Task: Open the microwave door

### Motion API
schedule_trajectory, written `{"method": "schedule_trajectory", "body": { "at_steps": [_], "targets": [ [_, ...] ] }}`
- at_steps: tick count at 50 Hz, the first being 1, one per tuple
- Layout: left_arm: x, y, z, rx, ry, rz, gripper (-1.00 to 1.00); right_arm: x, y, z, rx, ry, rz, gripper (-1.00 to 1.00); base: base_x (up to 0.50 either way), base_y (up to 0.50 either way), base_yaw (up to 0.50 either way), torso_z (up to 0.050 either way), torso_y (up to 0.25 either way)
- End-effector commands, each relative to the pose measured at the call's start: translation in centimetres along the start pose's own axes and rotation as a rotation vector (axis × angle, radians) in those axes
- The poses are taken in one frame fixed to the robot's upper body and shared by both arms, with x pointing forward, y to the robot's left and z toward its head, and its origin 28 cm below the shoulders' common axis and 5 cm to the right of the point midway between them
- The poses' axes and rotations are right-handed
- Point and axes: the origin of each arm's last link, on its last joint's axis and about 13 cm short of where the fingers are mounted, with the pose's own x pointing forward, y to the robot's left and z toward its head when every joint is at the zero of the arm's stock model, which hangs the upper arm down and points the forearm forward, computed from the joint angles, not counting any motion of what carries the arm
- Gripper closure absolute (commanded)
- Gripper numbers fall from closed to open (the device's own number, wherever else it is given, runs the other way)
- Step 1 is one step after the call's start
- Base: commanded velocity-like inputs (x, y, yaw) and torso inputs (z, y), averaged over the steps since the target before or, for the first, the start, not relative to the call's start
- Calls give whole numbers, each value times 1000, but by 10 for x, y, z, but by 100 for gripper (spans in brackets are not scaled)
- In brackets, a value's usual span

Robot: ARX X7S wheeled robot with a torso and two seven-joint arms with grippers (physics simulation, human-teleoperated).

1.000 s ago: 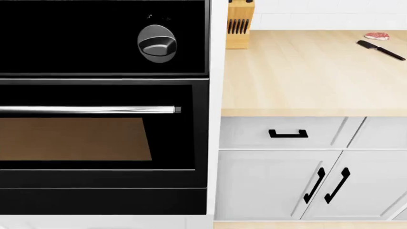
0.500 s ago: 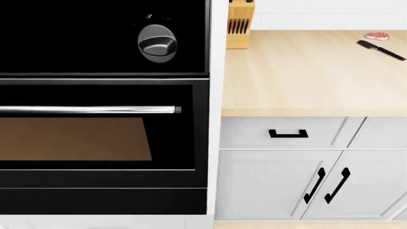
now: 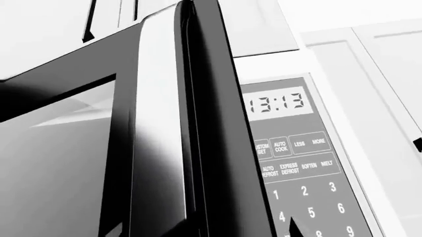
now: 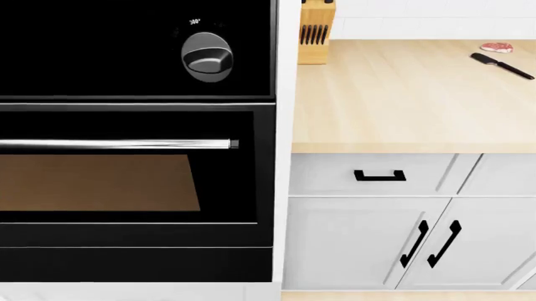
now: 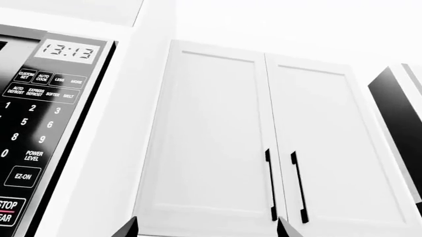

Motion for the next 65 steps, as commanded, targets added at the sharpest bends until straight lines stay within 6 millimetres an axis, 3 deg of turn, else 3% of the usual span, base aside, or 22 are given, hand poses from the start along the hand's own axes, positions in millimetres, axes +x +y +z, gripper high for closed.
{"method": "schedule_trajectory", "body": {
  "at_steps": [1, 20, 33, 65],
  "targets": [
    [1, -1, 16, 9, -61, -46, -100, 0, 0, 1, 0, -2, 0, -100, 0, 0, 0, 0, 11],
    [3, -2, 40, 35, -136, -69, -100, 0, 0, 2, 1, -5, 2, -100, 0, 0, 0, 0, 1],
    [1, -13, 52, 16, -170, -131, -100, 0, 0, 4, 4, -9, 1, -100, 0, 0, 0, 0, 0],
    [3, -66, 41, -87, -136, -377, -100, -4, -5, 4, 8, -10, -20, -100, 0, 0, 0, 0, 0]
  ]
}}
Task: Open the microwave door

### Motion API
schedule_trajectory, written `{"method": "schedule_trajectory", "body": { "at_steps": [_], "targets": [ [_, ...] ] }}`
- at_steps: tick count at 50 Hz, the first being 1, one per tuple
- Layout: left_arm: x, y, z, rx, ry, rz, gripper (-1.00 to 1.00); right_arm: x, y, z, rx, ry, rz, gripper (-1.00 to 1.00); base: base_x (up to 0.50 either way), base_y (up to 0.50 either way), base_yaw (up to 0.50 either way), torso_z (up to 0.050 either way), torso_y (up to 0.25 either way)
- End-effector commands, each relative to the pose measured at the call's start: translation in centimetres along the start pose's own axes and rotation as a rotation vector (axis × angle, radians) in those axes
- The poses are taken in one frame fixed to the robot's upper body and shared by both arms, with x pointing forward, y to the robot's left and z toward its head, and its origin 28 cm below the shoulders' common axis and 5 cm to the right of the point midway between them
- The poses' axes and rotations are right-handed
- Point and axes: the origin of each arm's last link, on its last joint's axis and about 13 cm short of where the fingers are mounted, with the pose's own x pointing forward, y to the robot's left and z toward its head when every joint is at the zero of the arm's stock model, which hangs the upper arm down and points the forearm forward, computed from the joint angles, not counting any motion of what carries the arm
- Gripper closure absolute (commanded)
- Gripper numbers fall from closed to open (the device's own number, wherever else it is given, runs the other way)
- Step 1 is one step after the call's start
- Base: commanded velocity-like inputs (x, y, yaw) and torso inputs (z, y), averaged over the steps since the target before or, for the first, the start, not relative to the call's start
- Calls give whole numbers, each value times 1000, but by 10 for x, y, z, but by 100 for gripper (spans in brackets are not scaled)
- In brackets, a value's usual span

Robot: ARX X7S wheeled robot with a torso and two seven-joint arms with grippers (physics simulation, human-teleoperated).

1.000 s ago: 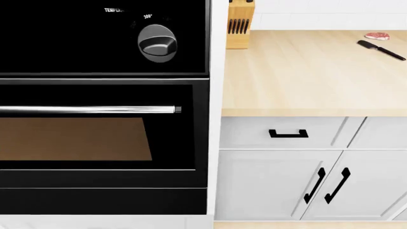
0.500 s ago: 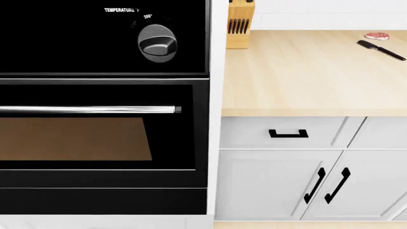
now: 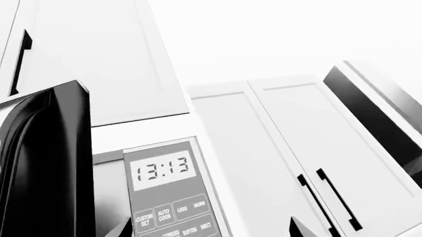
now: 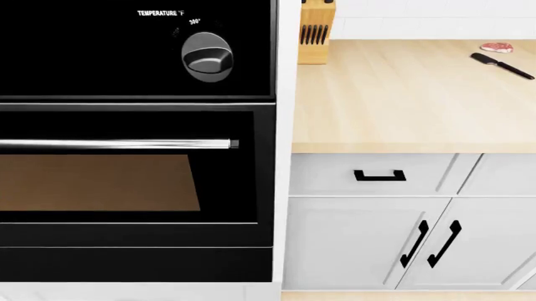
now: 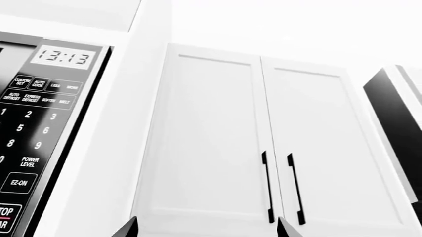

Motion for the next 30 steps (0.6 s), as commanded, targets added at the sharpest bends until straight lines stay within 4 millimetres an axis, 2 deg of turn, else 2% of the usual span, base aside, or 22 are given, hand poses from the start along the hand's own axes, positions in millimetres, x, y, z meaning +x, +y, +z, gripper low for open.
{"method": "schedule_trajectory", "body": {
  "at_steps": [1, 17, 30],
  "targets": [
    [5, -17, -7, -42, 25, -76, -100, -2, -2, 0, 1, 0, -9, -100, 0, 0, 0, 0, 0],
    [21, -37, -43, -159, 217, -116, -100, -3, -5, 1, -1, -1, -19, -100, 0, 0, 0, 0, 0],
    [41, -41, -70, -228, 307, -65, -100, -3, -5, 2, 0, 2, -21, -100, 0, 0, 0, 0, 0]
  ]
}}
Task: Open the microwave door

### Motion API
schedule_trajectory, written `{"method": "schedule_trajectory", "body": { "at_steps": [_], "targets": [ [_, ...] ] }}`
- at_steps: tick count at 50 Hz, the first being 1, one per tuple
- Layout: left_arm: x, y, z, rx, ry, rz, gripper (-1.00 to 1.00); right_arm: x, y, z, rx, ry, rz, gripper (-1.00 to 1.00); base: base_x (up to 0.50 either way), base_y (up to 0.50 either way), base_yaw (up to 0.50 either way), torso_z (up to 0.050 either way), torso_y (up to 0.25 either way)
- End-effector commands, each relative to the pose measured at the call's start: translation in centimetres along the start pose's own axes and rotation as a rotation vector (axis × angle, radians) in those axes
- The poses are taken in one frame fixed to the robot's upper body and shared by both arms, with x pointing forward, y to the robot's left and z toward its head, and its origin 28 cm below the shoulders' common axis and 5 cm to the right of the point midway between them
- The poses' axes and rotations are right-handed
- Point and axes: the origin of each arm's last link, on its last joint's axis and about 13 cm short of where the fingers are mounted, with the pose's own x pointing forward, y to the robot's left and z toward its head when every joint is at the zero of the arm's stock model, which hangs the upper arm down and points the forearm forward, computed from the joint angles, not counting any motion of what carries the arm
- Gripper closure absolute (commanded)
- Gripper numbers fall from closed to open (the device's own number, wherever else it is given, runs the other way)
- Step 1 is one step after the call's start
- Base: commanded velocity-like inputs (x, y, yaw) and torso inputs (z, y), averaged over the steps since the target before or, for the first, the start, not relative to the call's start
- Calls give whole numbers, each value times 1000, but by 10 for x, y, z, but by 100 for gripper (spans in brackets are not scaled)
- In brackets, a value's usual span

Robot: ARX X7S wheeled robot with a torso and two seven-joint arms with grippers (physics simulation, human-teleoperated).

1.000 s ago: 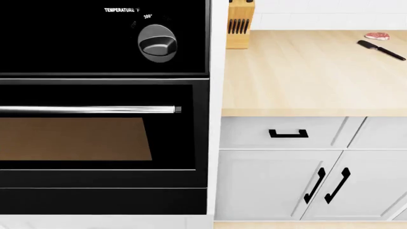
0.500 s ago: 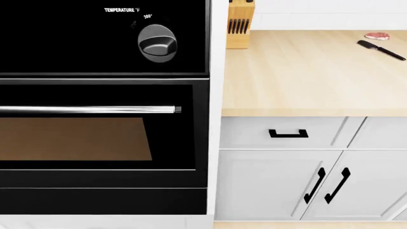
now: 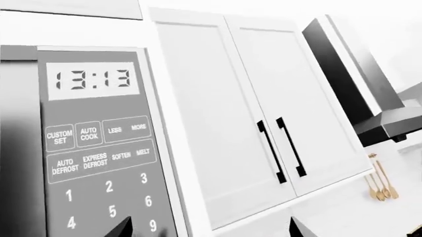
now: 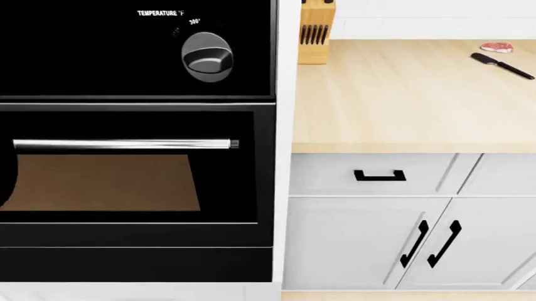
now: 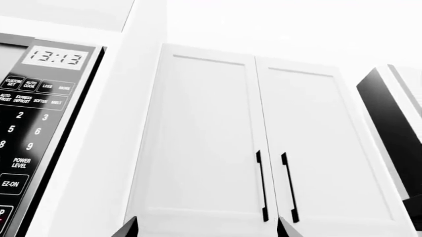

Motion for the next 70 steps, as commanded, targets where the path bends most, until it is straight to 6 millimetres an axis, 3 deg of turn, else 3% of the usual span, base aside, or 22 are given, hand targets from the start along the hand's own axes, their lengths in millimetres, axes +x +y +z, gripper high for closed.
{"method": "schedule_trajectory", "body": {
  "at_steps": [1, 25, 44, 57, 61, 70],
  "targets": [
    [19, -1, -20, -65, 78, 29, -100, 0, 0, 1, 0, 1, -2, -100, 0, 0, 0, 0, 0],
    [32, 2, -52, -41, 136, 154, -100, 2, -1, 2, -5, -1, -3, -100, 0, 0, 0, 0, 0],
    [17, 12, -67, -79, 115, 270, -100, 3, 0, 3, -6, -1, 3, -100, 0, 0, 0, 0, 0],
    [-2, 11, -65, -105, 63, 322, -100, 4, 0, 3, -7, -4, 4, -100, 0, 0, 0, 0, 0],
    [-25, 1, -47, -138, 18, 314, -100, 4, 1, 5, -5, -6, 7, -100, 0, 0, 0, 0, 0],
    [-40, -3, -38, -147, -11, 320, -100, 4, 1, 6, -4, -8, 9, -100, 0, 0, 0, 0, 0]
  ]
}}
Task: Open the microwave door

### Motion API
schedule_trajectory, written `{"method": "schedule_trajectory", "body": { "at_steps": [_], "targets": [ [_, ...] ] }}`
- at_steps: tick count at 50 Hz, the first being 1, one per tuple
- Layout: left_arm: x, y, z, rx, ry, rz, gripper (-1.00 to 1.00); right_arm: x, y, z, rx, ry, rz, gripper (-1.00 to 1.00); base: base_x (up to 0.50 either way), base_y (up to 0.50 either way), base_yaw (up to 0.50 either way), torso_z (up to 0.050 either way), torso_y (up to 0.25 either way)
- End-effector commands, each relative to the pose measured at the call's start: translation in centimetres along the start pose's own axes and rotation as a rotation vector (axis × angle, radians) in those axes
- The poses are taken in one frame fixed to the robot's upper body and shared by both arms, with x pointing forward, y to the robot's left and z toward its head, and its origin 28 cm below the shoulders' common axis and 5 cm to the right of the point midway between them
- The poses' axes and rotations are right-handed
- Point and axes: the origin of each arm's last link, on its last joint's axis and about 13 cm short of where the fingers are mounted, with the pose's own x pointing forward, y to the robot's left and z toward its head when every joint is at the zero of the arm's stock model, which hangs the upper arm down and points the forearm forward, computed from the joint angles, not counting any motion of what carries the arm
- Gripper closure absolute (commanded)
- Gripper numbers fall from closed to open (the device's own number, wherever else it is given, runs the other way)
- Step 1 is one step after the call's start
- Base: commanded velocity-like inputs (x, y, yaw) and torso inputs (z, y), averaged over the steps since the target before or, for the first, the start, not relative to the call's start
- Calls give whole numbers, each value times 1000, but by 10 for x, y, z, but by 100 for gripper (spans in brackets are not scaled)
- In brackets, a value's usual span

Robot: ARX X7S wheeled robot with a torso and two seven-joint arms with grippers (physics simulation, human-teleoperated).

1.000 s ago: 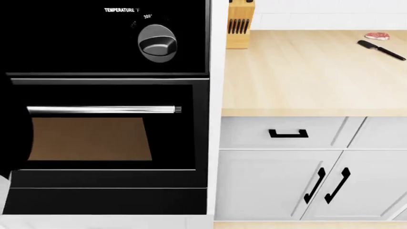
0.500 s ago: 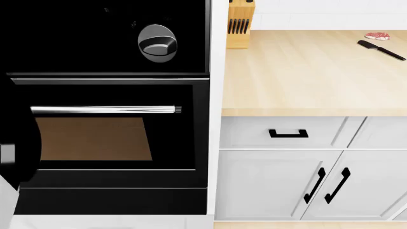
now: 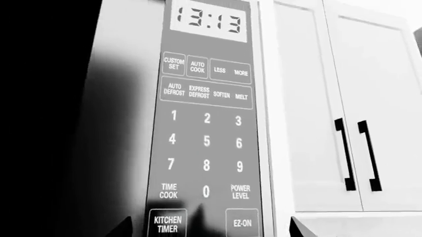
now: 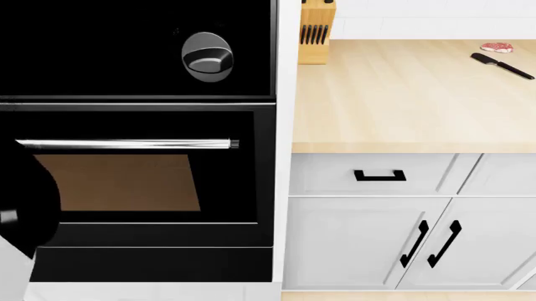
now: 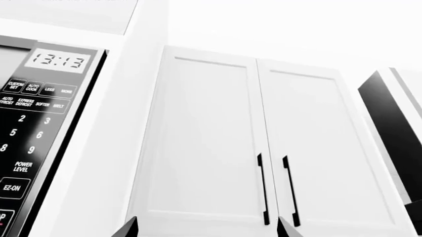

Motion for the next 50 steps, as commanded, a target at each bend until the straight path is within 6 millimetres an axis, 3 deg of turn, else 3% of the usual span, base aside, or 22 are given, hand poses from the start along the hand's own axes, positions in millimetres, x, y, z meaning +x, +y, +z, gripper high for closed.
{"method": "schedule_trajectory", "body": {
  "at_steps": [1, 14, 22, 37, 45, 50],
  "targets": [
    [-25, -1, 11, -18, -50, 9, -100, 0, 1, 2, 1, -3, 3, -100, 0, 0, 0, 0, 0],
    [-48, -10, 34, -27, -134, -24, -100, -1, 0, 3, 2, -6, 3, -100, 0, 0, 0, 0, 0],
    [-49, -15, 36, -25, -153, -37, -100, -1, 0, 3, 3, -6, 2, -100, 0, 0, 0, 0, 0],
    [-18, -40, 4, -20, -129, -36, -100, -1, -4, 4, 0, -10, -8, -100, 0, 0, 0, 0, 0],
    [9, -44, -17, 145, -104, 70, -100, -3, -6, 2, 6, -11, -17, -100, 0, 0, 0, 0, 0],
    [20, -35, -27, 250, -110, 171, -100, -5, -7, 1, 10, -10, -21, -100, 0, 0, 0, 0, 0]
  ]
}}
